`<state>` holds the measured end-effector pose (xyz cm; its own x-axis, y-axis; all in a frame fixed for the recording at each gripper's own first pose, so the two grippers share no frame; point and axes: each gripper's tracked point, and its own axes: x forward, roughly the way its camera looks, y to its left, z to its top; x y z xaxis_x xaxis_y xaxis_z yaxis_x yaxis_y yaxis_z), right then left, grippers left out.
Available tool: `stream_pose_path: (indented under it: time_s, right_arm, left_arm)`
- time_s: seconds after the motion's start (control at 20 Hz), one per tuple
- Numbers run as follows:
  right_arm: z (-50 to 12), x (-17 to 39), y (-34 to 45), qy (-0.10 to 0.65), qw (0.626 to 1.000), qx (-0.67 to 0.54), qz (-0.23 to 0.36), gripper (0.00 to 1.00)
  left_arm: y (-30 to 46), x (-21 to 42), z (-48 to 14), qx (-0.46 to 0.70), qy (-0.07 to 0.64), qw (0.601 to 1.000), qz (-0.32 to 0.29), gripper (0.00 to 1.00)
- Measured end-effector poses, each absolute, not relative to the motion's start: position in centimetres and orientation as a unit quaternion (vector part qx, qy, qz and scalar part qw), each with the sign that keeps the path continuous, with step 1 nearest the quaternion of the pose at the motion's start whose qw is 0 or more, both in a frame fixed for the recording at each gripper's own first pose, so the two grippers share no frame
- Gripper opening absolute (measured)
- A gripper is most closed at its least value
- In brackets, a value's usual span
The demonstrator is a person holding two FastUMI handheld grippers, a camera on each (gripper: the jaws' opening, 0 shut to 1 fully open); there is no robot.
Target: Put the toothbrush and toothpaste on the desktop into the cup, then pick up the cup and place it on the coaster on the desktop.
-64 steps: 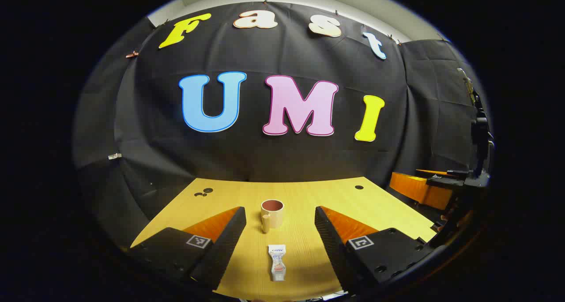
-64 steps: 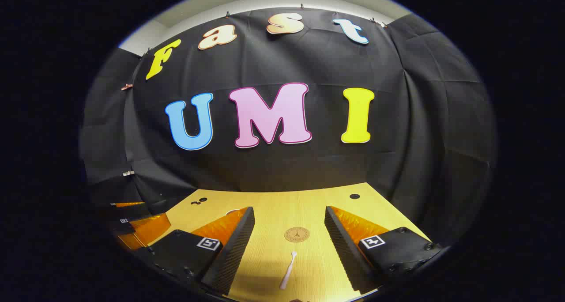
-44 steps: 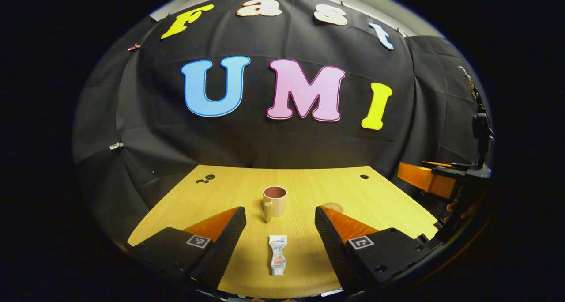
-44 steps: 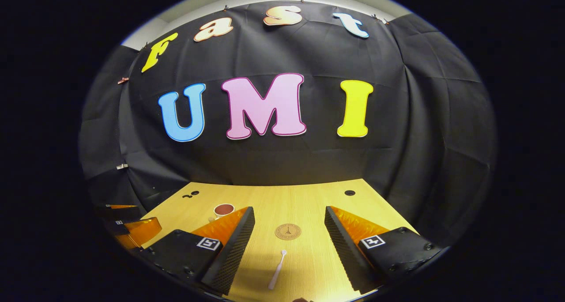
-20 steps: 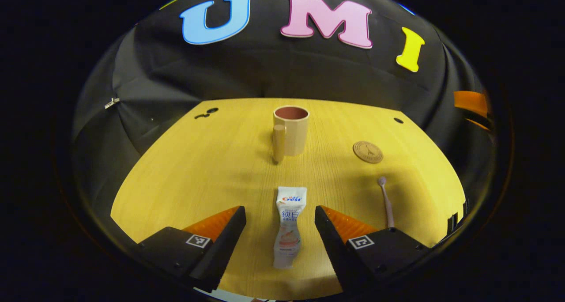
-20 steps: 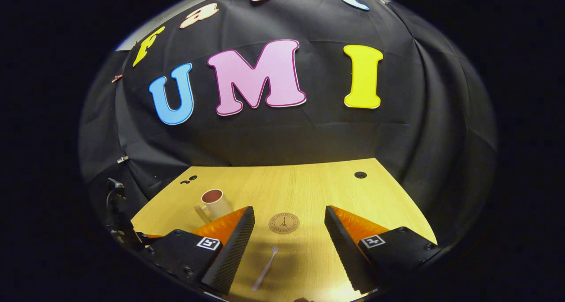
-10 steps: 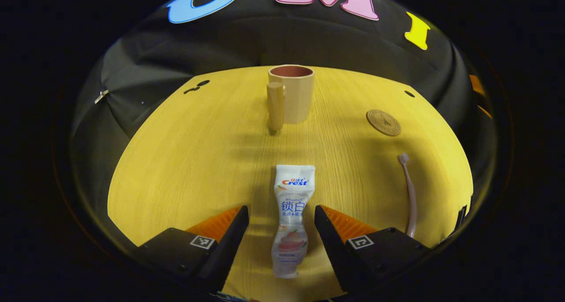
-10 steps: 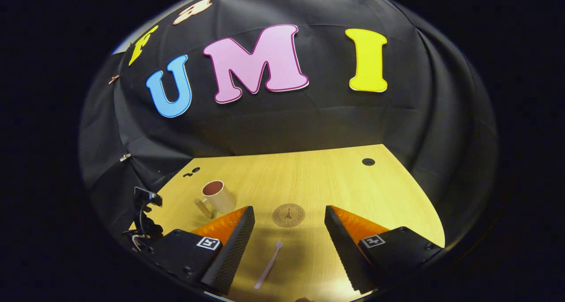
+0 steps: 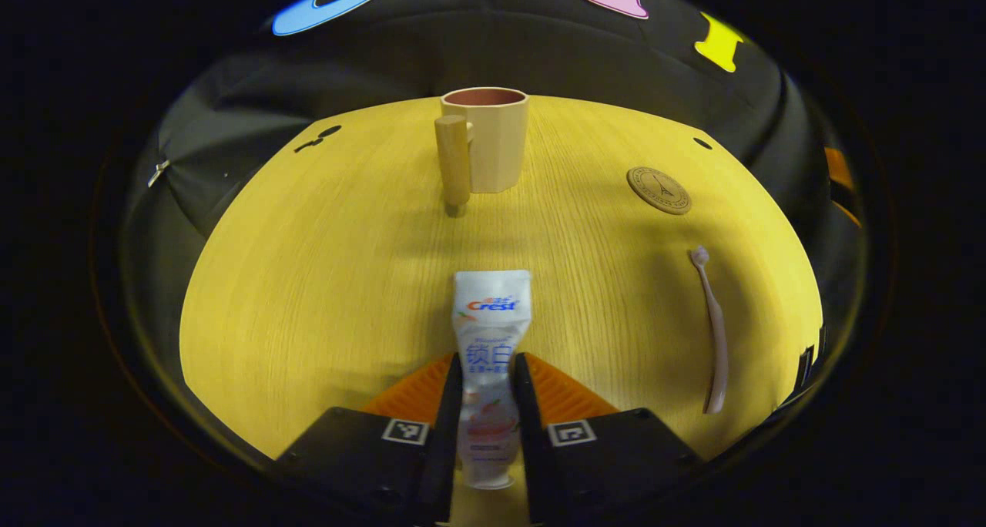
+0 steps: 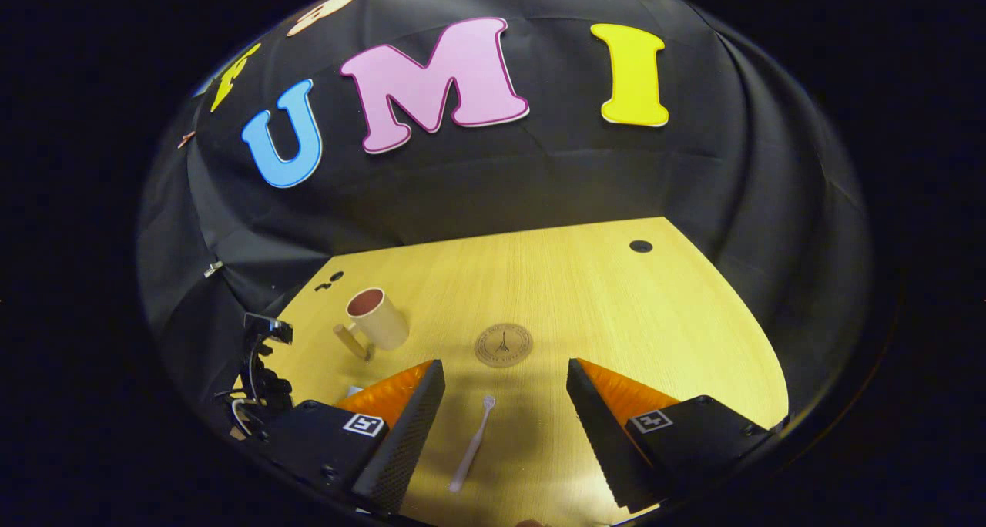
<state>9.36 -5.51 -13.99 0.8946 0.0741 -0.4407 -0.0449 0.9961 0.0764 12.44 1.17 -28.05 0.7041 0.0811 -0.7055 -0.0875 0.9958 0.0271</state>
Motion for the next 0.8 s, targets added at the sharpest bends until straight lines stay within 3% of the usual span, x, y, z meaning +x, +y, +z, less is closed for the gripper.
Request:
stream_pose_path:
  time_s: [0.05, 0.25, 0.5, 0.8]
  right_arm:
    - [-15.1, 9.1, -5.5, 0.236, 0.971, 0.021, 0.029, 0.98]
    - [-19.5, 6.6, -5.2, 0.298, 0.954, 0.009, 0.012, 0.99]
    - [-22.1, 5.6, -3.7, 0.343, 0.939, 0.016, -0.010, 0.99]
    - [-25.0, 7.0, -1.9, 0.384, 0.923, 0.022, -0.033, 0.99]
  left_arm:
    - [1.2, 12.5, -28.1, 0.000, 0.384, 0.922, 0.041, 0.38]
    - [1.3, 12.7, -28.0, -0.005, 0.388, 0.922, 0.019, 0.29]
    - [1.2, 12.7, -27.3, -0.041, 0.384, 0.922, 0.003, 0.23]
    - [1.9, 10.0, -23.9, -0.059, 0.329, 0.943, -0.017, 0.23]
